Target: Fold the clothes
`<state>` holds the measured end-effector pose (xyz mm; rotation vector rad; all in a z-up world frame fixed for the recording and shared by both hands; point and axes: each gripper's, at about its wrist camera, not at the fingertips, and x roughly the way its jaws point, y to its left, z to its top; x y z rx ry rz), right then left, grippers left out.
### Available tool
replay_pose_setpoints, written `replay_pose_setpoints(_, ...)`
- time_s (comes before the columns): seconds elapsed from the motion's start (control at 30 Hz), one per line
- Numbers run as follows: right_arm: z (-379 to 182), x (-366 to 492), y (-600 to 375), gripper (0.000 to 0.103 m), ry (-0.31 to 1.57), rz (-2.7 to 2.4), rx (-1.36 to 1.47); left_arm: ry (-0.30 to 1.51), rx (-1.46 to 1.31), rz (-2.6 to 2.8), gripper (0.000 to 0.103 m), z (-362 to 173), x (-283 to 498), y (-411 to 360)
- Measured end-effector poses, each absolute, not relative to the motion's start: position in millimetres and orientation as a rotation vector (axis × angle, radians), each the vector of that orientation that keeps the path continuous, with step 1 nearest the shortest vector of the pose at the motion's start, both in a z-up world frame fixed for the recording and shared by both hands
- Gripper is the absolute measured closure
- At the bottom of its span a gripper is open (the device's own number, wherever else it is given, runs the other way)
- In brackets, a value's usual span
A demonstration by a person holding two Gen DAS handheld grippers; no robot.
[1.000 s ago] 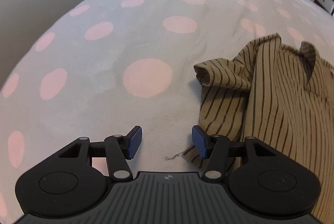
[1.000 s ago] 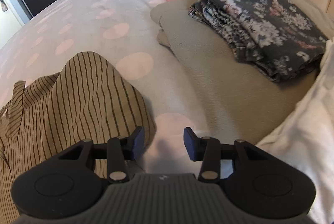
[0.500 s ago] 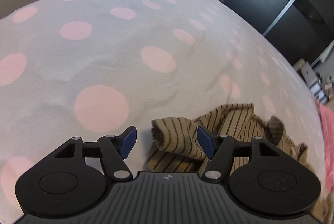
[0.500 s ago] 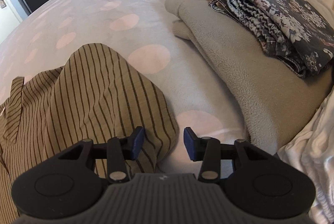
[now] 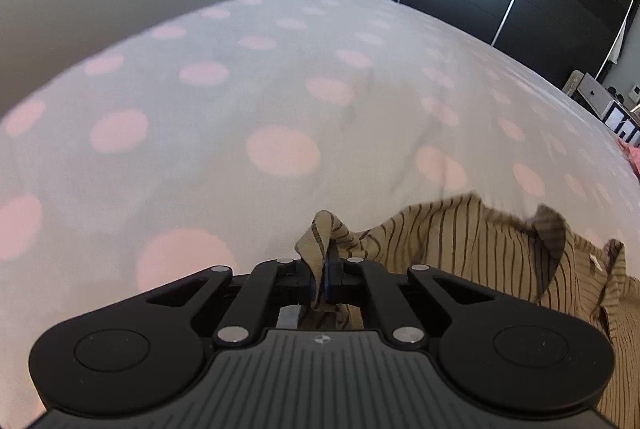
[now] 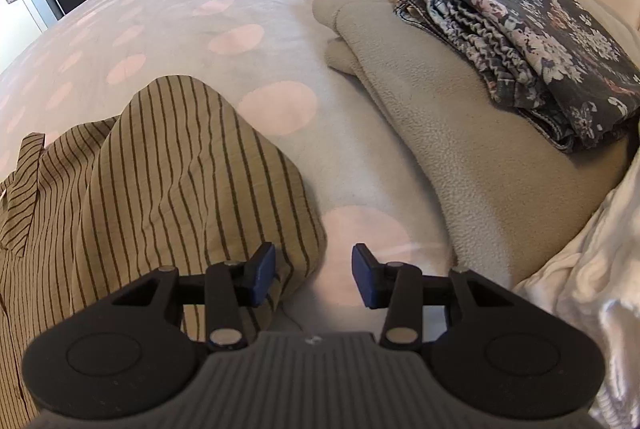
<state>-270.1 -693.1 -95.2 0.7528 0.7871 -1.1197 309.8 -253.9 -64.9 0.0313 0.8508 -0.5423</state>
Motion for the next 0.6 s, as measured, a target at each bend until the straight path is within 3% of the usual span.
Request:
replay_pose_setpoints(0.33, -91, -264, -690, 0.057, 0.784, -1.1, 0.728, 0.776, 0.205, -0.447, 0.098, -32, 345, -267)
replay_pose_setpoints(0.43, -91, -263, -690, 0.057, 0.785, -1.096, 0.722, 0.763, 0.264, -0.416, 0.07, -27, 353, -275)
replay_pose_setpoints(0.47, -90, -262, -691, 0.057, 0.785, -1.095, 0.718, 0.754, 0.254, -0.407, 0.055, -27, 352, -274)
replay_pose_setpoints(0.6, -87, -265, -693, 0.057, 0.758, -1.092, 0.704, 0.768, 0.23, -0.452, 0.053, -22, 323, -265)
